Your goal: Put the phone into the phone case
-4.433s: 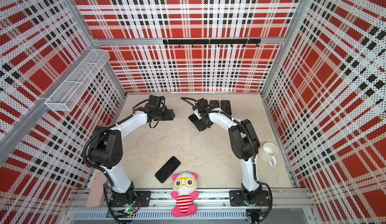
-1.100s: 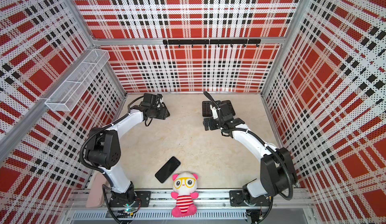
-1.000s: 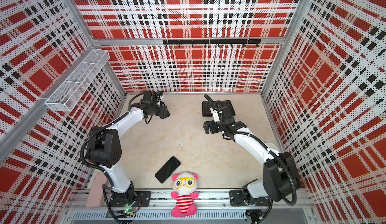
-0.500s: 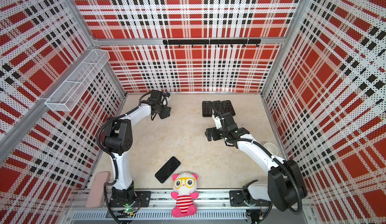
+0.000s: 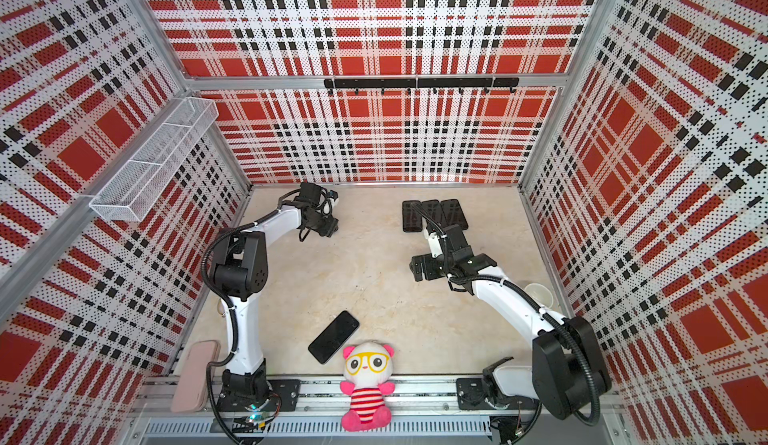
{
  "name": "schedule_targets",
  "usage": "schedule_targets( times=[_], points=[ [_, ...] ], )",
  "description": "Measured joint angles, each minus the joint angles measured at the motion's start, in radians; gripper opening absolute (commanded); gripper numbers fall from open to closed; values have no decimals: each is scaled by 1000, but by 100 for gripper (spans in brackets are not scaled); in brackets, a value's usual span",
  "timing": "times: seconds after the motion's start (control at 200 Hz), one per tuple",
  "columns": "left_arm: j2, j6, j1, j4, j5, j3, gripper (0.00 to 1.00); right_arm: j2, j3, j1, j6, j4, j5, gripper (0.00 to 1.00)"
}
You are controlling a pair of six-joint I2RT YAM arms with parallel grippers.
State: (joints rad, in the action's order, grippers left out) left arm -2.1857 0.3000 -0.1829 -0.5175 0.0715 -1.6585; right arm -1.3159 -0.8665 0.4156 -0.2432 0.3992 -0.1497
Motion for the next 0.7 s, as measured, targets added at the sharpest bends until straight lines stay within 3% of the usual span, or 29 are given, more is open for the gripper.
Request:
schedule_targets(
  times=[0.135,0.235,0.446,0.696],
  points=[
    [-31,1,0,0,2,-1,57,0,1,0,0,-1,0,100],
    [-42,-2,0,0,3,-3,48,0,12,0,0,-2,1,100],
    [-43,-13,-4,0,-1,-4,15,0,28,-2,0,-1,9,100],
    [-42,-64,-15,2,0,-3,3,0,28,-8,0,-5,20,100]
  ],
)
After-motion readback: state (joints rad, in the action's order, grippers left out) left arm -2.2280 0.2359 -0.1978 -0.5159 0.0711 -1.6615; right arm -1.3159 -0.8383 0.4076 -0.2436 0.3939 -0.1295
